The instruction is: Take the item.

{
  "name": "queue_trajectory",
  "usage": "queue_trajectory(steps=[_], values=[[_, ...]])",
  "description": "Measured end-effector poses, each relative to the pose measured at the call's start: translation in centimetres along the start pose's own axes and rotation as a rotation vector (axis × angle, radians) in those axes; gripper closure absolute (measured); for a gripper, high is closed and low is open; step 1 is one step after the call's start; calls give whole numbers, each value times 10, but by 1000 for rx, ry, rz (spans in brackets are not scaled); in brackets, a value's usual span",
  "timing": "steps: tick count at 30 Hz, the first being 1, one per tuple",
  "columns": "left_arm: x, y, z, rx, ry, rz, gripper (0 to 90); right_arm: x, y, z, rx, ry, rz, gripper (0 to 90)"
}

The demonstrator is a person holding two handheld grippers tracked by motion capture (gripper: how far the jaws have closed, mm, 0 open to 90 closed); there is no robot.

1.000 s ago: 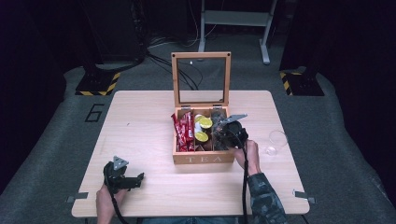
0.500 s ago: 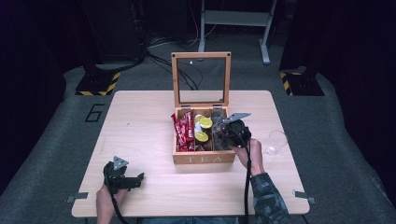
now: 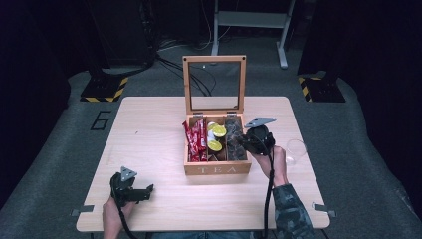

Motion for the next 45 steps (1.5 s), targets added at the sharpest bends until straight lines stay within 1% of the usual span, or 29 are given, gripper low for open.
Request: queue_trajectory(steps=[2,3,6,7,8,12,13,14,15,17,18,20,21,22,25,26,30,34,36,38,39,45], values=[[0,0,0,0,0,0,3,-1,-2,-4,6,-8,-3,769],[0,0,0,-2,0,0,3,-1,-2,-6,9,-11,8,769],[0,0,0,-2,0,0,3,-1,-5,-13,22,-4,-7,769],[0,0,0,0,0,0,3,-1,-5,-14,28,-6,-1,769],[0,0,0,0,0,0,3,-1,-6,-17,33,-5,-9,769],[0,0,0,-2,0,1,3,-1,-9,-25,53,-15,2,769],[0,0,0,-2,0,0,3,-1,-10,-27,57,-16,-5,769],[0,0,0,-2,0,0,3,-1,-10,-29,59,-17,10,769],[0,0,0,0,0,0,3,-1,-12,-31,61,-20,-2,769],[0,0,0,-2,0,0,3,1,-13,-35,71,-26,8,769],[0,0,0,0,0,0,3,1,-14,-38,78,-26,3,769],[0,0,0,-2,0,1,3,2,-16,-41,81,-37,18,769],[0,0,0,-1,0,-1,3,3,-17,-42,80,-31,10,769],[0,0,0,-1,-1,0,3,3,-19,-44,85,-40,13,769],[0,0,0,-1,-1,0,3,4,-20,-49,93,-45,19,769],[0,0,0,-1,-1,-1,3,4,-21,-51,97,-43,10,769],[0,0,0,-1,-1,0,3,5,-25,-55,107,-55,30,769],[0,0,0,0,-1,-1,3,6,-28,-62,114,-59,22,769],[0,0,0,-2,-1,0,3,5,-30,-64,122,-68,38,769],[0,0,0,-2,-1,0,3,6,-33,-68,127,-64,31,770],[0,0,0,-1,-1,0,3,7,-33,-69,130,-69,43,769],[0,0,0,-1,-1,0,3,10,-39,-79,152,-72,48,770]])
Point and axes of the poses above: each handheld gripper's, and its own axes: z roughly forward along the jaws, x roughly out of its underside, y roughly to its left, the point moved 7 cm from there along z, roughly forward along the jaws, and after that the axes turned 14 degrees about -x, right-handed, at the moved point
